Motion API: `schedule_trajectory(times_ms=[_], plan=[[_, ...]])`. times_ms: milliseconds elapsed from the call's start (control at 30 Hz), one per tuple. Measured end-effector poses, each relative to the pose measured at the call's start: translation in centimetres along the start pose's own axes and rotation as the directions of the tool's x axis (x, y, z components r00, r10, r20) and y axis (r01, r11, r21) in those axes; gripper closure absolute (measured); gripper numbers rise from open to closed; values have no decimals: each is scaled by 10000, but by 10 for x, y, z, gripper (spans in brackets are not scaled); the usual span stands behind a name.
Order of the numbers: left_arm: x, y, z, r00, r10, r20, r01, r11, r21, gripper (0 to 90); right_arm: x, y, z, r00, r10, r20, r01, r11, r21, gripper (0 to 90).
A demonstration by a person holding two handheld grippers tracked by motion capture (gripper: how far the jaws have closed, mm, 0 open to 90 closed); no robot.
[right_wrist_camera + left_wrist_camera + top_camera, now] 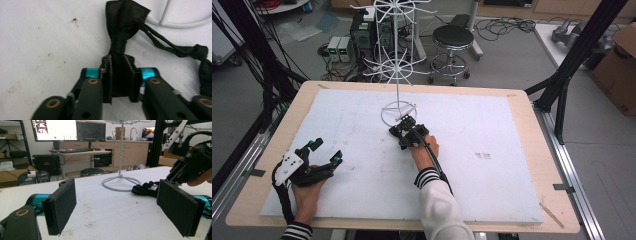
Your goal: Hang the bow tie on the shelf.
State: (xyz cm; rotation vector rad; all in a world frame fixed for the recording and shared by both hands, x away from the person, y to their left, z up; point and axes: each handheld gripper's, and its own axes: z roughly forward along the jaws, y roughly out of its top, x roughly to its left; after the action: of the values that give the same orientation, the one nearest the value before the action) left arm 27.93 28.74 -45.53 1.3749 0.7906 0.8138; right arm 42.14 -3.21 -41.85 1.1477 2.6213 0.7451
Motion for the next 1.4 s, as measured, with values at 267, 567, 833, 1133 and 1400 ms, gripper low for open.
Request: schedule_trajectory(times_ms=[267,567,833,1133,1400], plan=[[0,0,0,10000,4,4,-4,10000,4,164,1,0,-1,9998,-167,129,167,9999,-15,835],[0,0,0,10000,14,2,-14,10000,3,165,-2,-4,-14,9998,-89,-148,80,9980,-630,835],[0,0,0,10000,13,-1,-13,10000,6,164,-2,-7,-38,9993,-110,-357,50,9865,-1637,835],[0,0,0,10000,11,3,-11,10000,-5,164,1,-11,-63,9990,-278,-340,177,9633,-2677,835],[0,0,0,10000,16,5,-16,10000,-3,165,1,-16,-90,9997,-251,-44,216,9253,-3785,835]])
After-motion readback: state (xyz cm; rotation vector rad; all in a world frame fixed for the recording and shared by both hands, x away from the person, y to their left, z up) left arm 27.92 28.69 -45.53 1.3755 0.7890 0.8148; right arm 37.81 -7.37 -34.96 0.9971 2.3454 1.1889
